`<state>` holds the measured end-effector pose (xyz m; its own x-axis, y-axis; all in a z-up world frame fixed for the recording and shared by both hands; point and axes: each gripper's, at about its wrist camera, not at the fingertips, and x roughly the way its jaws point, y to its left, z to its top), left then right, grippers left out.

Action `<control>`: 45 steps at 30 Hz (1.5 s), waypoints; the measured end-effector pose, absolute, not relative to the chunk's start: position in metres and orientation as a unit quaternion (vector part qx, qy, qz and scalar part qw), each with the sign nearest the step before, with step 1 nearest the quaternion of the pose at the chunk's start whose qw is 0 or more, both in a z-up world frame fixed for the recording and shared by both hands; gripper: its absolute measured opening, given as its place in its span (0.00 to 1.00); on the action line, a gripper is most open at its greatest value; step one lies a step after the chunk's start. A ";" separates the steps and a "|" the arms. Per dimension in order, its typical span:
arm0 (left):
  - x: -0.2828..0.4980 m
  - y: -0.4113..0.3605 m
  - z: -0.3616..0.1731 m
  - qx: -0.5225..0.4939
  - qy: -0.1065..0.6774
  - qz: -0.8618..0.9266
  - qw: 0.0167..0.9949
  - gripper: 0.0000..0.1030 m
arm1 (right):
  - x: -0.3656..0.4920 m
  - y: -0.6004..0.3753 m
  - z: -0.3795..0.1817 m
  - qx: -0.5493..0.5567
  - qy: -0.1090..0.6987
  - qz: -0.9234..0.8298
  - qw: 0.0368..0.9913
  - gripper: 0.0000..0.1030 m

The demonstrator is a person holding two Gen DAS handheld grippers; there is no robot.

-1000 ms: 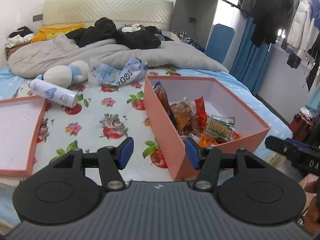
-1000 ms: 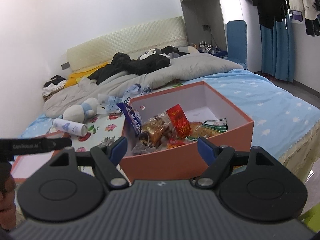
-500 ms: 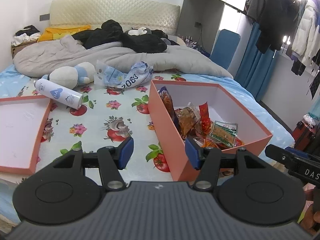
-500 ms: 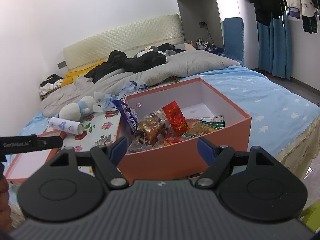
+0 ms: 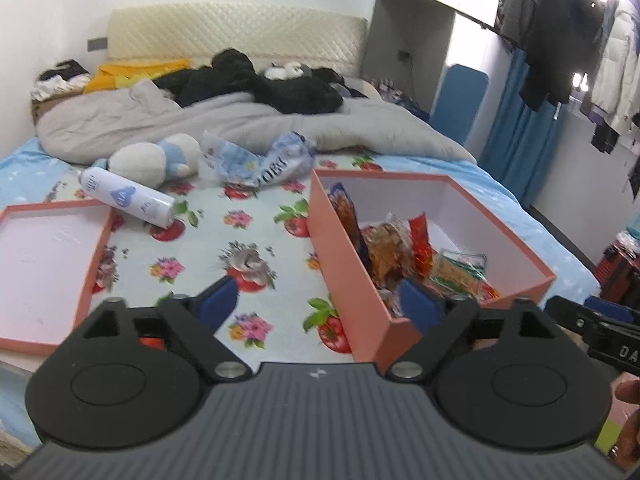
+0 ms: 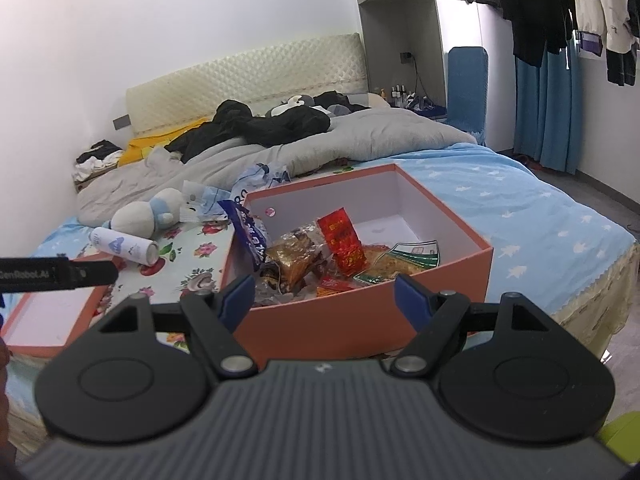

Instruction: Organize snacks

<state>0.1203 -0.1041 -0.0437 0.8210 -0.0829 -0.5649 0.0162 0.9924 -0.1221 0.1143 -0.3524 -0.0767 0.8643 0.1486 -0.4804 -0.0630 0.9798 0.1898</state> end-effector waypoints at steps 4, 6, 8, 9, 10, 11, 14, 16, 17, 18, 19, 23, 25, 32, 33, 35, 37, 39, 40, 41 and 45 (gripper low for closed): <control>0.123 -0.101 -0.043 -0.045 0.298 -0.013 0.954 0.96 | 0.117 -0.352 -0.078 0.080 0.254 0.046 0.963 0.94; 0.124 -0.100 -0.044 -0.047 0.304 -0.013 0.951 0.97 | 0.118 -0.353 -0.079 0.083 0.254 0.042 0.963 1.00; 0.124 -0.097 -0.045 -0.051 0.308 -0.011 0.950 0.98 | 0.119 -0.354 -0.079 0.091 0.254 0.040 0.962 1.00; 0.124 -0.096 -0.045 -0.052 0.309 -0.009 0.950 0.98 | 0.119 -0.354 -0.079 0.092 0.254 0.041 0.962 1.00; 0.124 -0.095 -0.046 -0.053 0.310 -0.008 0.949 0.99 | 0.119 -0.354 -0.080 0.091 0.254 0.041 0.962 1.00; 0.124 -0.095 -0.047 -0.054 0.310 -0.008 0.949 0.99 | 0.119 -0.354 -0.080 0.089 0.253 0.042 0.962 1.00; 0.125 -0.096 -0.049 -0.045 0.314 -0.004 0.948 1.00 | 0.119 -0.354 -0.079 0.086 0.254 0.042 0.962 1.00; 0.126 -0.098 -0.050 -0.040 0.318 -0.002 0.947 1.00 | 0.119 -0.354 -0.080 0.087 0.255 0.042 0.962 1.00; 0.126 -0.098 -0.050 -0.038 0.317 -0.002 0.947 1.00 | 0.119 -0.354 -0.080 0.088 0.255 0.042 0.962 1.00; 0.126 -0.099 -0.050 -0.037 0.317 -0.002 0.948 1.00 | 0.120 -0.353 -0.080 0.088 0.255 0.041 0.962 1.00; 0.127 -0.098 -0.050 -0.037 0.317 -0.001 0.948 1.00 | 0.120 -0.353 -0.080 0.088 0.256 0.040 0.962 1.00; 0.126 -0.098 -0.048 -0.041 0.318 -0.008 0.947 1.00 | 0.119 -0.352 -0.079 0.088 0.254 0.039 0.962 1.00; 0.127 -0.098 -0.047 -0.044 0.319 -0.013 0.947 1.00 | 0.119 -0.352 -0.079 0.088 0.253 0.041 0.962 1.00; 0.130 -0.103 -0.046 -0.039 0.322 -0.019 0.946 1.00 | 0.118 -0.352 -0.079 0.090 0.254 0.040 0.962 1.00; 0.130 -0.103 -0.046 -0.039 0.321 -0.018 0.946 1.00 | 0.118 -0.352 -0.079 0.090 0.255 0.040 0.962 1.00; 0.131 -0.105 -0.045 -0.040 0.320 -0.020 0.947 1.00 | 0.118 -0.353 -0.079 0.091 0.256 0.039 0.962 1.00; 0.131 -0.105 -0.045 -0.039 0.318 -0.021 0.947 1.00 | 0.117 -0.353 -0.079 0.091 0.255 0.039 0.962 1.00; 0.130 -0.107 -0.044 -0.037 0.316 -0.024 0.948 1.00 | 0.117 -0.354 -0.079 0.092 0.256 0.038 0.962 1.00; 0.130 -0.107 -0.044 -0.036 0.316 -0.024 0.948 1.00 | 0.117 -0.354 -0.079 0.093 0.255 0.038 0.962 1.00; 0.130 -0.107 -0.044 -0.036 0.315 -0.023 0.948 1.00 | 0.116 -0.354 -0.078 0.094 0.256 0.039 0.961 1.00; 0.129 -0.106 -0.043 -0.045 0.316 -0.026 0.947 1.00 | 0.116 -0.355 -0.077 0.091 0.252 0.040 0.962 1.00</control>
